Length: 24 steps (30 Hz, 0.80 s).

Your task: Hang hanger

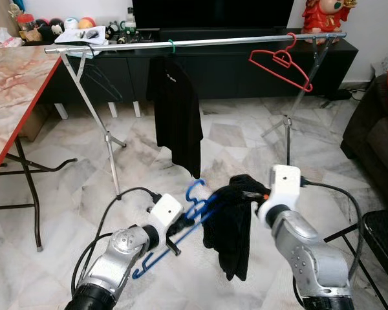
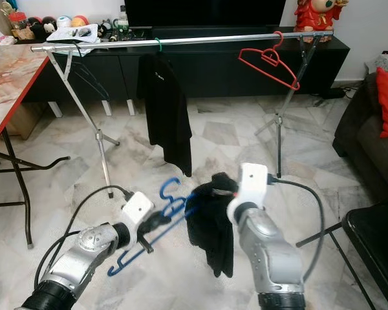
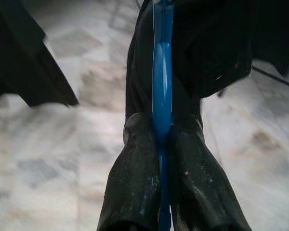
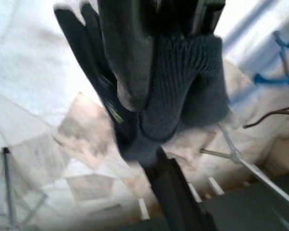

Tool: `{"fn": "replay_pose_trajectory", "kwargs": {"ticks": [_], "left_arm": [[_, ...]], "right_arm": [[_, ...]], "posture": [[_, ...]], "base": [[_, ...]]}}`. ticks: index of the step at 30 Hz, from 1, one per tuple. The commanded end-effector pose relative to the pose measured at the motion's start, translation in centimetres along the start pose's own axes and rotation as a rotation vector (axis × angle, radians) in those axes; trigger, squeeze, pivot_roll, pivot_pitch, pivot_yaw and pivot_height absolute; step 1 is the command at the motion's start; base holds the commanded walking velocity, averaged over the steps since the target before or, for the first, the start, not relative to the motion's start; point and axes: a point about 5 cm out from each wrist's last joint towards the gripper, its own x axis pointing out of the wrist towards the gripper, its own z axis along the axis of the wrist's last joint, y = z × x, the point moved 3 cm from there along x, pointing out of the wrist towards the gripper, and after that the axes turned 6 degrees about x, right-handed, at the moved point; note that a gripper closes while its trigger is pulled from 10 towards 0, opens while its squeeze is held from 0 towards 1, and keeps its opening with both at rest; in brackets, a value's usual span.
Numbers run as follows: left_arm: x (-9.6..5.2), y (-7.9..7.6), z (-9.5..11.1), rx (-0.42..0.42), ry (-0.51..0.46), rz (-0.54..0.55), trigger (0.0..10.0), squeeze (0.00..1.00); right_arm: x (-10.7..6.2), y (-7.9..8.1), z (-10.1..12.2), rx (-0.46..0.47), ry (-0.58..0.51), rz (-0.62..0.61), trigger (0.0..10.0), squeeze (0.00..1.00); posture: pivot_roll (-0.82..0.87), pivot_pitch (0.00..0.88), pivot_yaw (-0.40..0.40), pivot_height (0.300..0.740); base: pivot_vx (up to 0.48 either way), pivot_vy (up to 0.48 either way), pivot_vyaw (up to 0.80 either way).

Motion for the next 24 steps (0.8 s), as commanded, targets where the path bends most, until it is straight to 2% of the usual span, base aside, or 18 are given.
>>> {"fn": "replay_pose_trajectory", "kwargs": {"ticks": [1,3,6,8,9,10,13,16,17,18,19,21,23,24], "left_arm": [[-0.2,1.0,0.5,0.016,-0.023,0.043,10.0,0.00],[-0.2,0.7,0.3,0.015,-0.018,0.023,10.0,0.00],[-0.2,0.0,0.2,0.010,-0.023,-0.018,10.0,0.00],[-0.8,-2.7,-0.1,-0.017,-0.014,-0.221,10.0,0.00],[-1.0,-3.5,-0.2,-0.028,-0.007,-0.282,10.0,0.00],[-1.8,-4.8,-0.6,-0.022,0.014,-0.396,10.0,0.00],[-2.3,-5.4,-0.8,-0.010,0.027,-0.456,10.0,0.00],[-2.0,-4.8,-0.6,0.003,0.015,-0.403,10.0,0.00],[-1.3,-3.4,-0.1,0.011,-0.012,-0.291,10.0,0.00],[-1.1,-3.0,0.1,0.010,-0.020,-0.256,10.0,0.00],[-0.7,-1.6,0.6,0.013,-0.038,-0.151,10.0,0.00],[-0.5,-1.1,1.2,-0.009,-0.061,-0.118,10.0,0.00],[-0.5,-1.4,1.4,-0.021,-0.070,-0.146,10.0,0.00],[-0.7,-2.1,1.6,-0.031,-0.075,-0.194,10.0,0.00]], "right_arm": [[0.2,-1.4,0.1,-0.030,-0.019,-0.073,10.0,0.00],[0.3,-1.6,-0.1,-0.032,-0.012,-0.076,10.0,0.00],[0.3,-1.1,-0.2,-0.034,-0.002,-0.040,10.0,0.00],[0.3,-0.3,-0.2,-0.069,-0.003,0.000,10.0,0.00],[0.3,-0.2,-0.1,-0.083,-0.005,0.010,10.0,0.00],[0.4,0.0,0.1,-0.112,-0.013,0.018,10.0,0.00],[0.6,0.0,0.4,-0.123,-0.026,0.014,10.0,0.00],[0.8,0.0,0.8,-0.118,-0.033,0.014,10.0,0.00],[0.9,0.1,0.8,-0.118,-0.034,0.016,10.0,0.00],[0.9,0.1,0.8,-0.118,-0.035,0.017,10.0,0.00],[0.9,0.2,0.8,-0.118,-0.035,0.021,10.0,0.00],[0.9,0.2,0.8,-0.118,-0.035,0.023,10.0,0.00],[0.9,0.3,0.8,-0.118,-0.035,0.024,10.0,0.00],[0.9,0.4,0.8,-0.118,-0.036,0.026,10.0,0.00]], "posture": [[-0.02,0.126,-0.010,0.740],[-0.02,0.126,-0.010,0.740],[-0.02,0.126,-0.011,0.740],[-0.02,0.125,-0.011,0.740],[-0.02,0.125,-0.010,0.740],[-0.02,0.124,-0.010,0.740],[-0.02,0.123,-0.011,0.740],[-0.01,0.122,-0.012,0.740],[-0.01,0.121,-0.013,0.740],[-0.01,0.121,-0.013,0.740],[-0.01,0.121,-0.013,0.740],[-0.01,0.120,-0.012,0.740],[-0.01,0.119,-0.012,0.740],[-0.02,0.120,-0.010,0.740]], "base": [[0.000,0.000,0.00],[0.000,0.000,0.00],[0.000,0.000,0.00],[0.000,0.000,0.00],[0.000,0.000,0.00],[0.000,0.000,0.00],[0.000,0.000,0.00],[0.000,0.000,0.00],[0.000,0.000,0.00],[0.000,0.000,0.00],[0.000,0.000,0.00],[0.000,0.000,0.00],[0.000,0.000,0.00],[0.000,0.000,0.00]]}}
